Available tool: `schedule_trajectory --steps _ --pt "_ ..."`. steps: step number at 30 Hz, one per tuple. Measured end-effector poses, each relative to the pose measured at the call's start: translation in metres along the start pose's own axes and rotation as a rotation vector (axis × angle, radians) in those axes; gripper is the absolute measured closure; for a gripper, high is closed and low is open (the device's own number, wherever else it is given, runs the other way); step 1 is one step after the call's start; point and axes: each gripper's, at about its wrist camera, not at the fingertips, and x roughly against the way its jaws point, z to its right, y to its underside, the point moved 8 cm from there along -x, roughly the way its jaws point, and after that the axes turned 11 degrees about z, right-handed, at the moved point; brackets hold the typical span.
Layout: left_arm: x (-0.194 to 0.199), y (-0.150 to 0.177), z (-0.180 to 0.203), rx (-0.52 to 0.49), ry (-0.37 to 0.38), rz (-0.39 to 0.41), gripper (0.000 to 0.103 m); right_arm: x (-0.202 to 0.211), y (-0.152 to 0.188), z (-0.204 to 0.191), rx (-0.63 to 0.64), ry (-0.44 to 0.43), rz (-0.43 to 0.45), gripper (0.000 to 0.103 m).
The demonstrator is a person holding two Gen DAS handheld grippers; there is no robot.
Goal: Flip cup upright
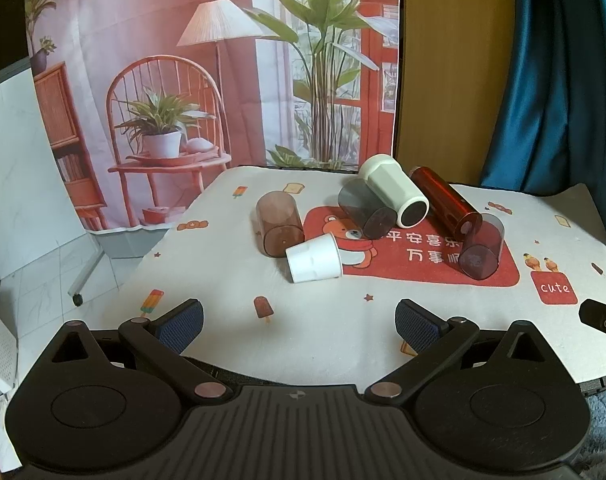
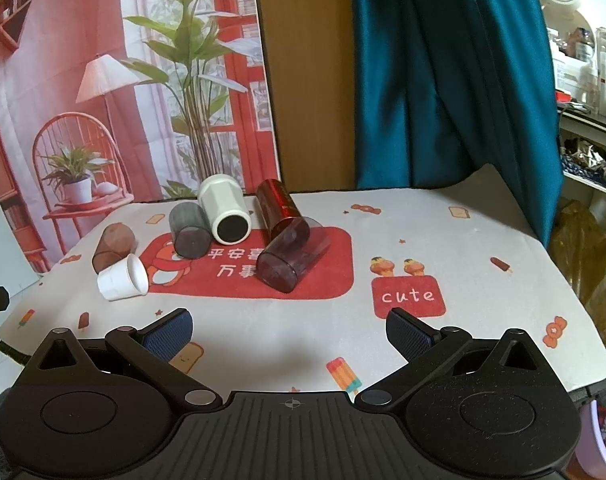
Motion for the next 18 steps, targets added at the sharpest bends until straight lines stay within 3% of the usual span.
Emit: schedule_trajectory --steps 18 --pt "-0.0016 0.0012 -0.0017 0.01 -0.004 -0.006 0.0 0.0004 0.0001 0.0011 -0.001 0.0 0.0 0.0"
